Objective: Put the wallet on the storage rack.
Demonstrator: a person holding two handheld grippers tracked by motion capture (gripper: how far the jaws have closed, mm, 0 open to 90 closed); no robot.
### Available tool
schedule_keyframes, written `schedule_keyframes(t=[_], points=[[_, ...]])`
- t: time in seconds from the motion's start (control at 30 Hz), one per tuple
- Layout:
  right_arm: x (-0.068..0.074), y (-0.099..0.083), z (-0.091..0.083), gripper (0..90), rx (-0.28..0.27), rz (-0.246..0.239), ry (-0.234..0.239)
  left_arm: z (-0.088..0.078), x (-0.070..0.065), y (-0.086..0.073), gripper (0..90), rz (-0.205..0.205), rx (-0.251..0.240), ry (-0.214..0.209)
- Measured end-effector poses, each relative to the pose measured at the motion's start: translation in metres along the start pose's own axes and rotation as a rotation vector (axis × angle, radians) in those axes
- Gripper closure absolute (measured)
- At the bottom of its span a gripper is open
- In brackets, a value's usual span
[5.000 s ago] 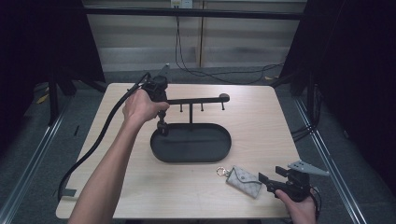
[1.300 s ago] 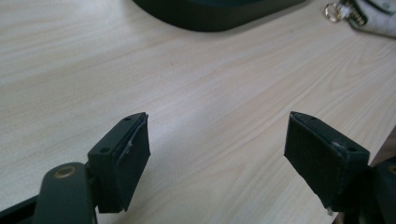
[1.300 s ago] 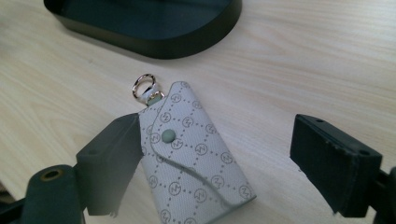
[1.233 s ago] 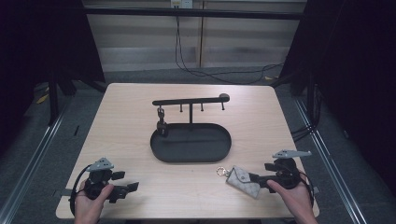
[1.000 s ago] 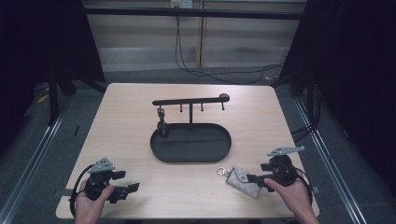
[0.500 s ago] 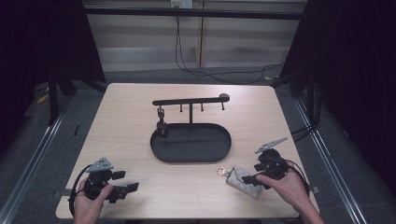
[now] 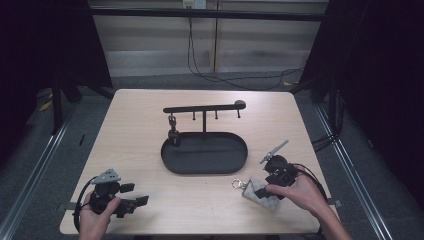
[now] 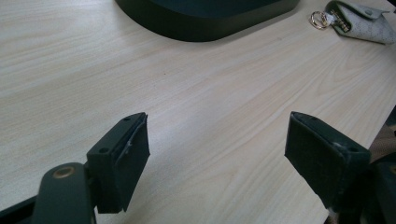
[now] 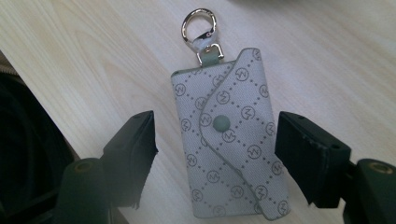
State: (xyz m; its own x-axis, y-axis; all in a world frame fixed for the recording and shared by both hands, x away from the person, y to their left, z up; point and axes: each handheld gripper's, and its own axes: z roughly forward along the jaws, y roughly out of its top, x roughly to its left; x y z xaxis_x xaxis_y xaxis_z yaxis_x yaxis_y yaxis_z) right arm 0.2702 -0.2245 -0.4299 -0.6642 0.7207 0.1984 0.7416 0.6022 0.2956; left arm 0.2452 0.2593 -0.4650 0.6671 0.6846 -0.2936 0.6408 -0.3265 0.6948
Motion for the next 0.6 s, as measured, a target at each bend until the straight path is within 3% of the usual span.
schedule_keyframes(t=[0.27, 0.6], points=[[-0.004, 0.007, 0.011, 29.1, 0.066, 0.006, 0.044, 0.0, 0.0, 0.0, 21.7, 0.0, 0.001, 0.002], [-0.011, 0.012, 0.024, 23.1, 0.118, 0.009, 0.018, -0.001, 0.0, 0.0, 21.8, 0.003, 0.002, 0.003]])
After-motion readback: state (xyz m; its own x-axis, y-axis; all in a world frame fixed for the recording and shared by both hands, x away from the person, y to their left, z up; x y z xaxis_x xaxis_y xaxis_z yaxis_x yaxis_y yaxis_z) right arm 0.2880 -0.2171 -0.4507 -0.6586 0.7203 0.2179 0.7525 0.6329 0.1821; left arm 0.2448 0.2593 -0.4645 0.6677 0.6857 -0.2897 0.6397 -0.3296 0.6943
